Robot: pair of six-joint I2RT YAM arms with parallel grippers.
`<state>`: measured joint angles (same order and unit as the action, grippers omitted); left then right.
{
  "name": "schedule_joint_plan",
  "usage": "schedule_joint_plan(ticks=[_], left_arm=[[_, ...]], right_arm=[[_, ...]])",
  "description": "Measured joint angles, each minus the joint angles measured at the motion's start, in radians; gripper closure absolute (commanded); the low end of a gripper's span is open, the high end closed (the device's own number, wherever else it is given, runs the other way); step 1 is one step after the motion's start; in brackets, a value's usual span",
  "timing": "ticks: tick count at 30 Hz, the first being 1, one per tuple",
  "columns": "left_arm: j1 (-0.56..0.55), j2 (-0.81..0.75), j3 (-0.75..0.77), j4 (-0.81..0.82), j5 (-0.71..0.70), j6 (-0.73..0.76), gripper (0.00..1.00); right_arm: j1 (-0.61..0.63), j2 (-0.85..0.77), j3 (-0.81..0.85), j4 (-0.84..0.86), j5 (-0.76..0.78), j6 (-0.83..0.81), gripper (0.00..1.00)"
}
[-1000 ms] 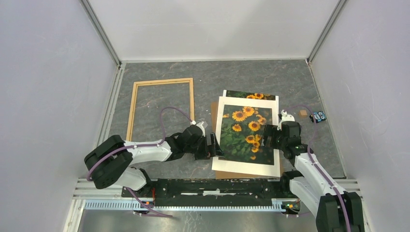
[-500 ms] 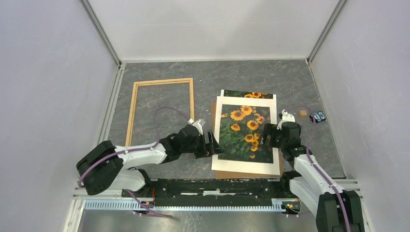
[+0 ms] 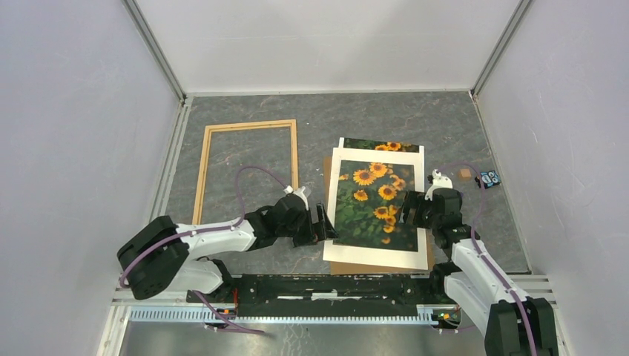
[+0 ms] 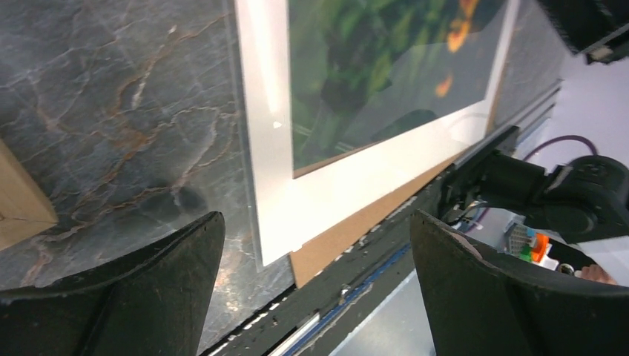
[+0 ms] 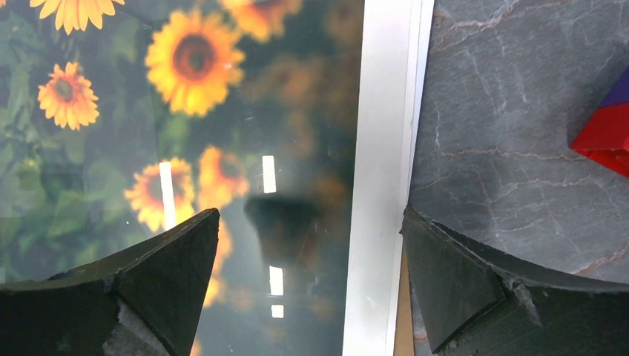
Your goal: Put the photo into the frame
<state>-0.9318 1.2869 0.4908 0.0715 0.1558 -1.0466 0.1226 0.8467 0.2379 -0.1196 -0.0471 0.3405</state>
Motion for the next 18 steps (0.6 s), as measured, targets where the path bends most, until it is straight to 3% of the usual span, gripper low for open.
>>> schedule_joint_plan(ticks=[18], left_arm=[[0.000, 0.045, -0.010, 0.021, -0.002, 0.000, 0.01]], right_arm=[[0.000, -0.080, 0.001, -0.104, -0.096, 0.031, 0.02]])
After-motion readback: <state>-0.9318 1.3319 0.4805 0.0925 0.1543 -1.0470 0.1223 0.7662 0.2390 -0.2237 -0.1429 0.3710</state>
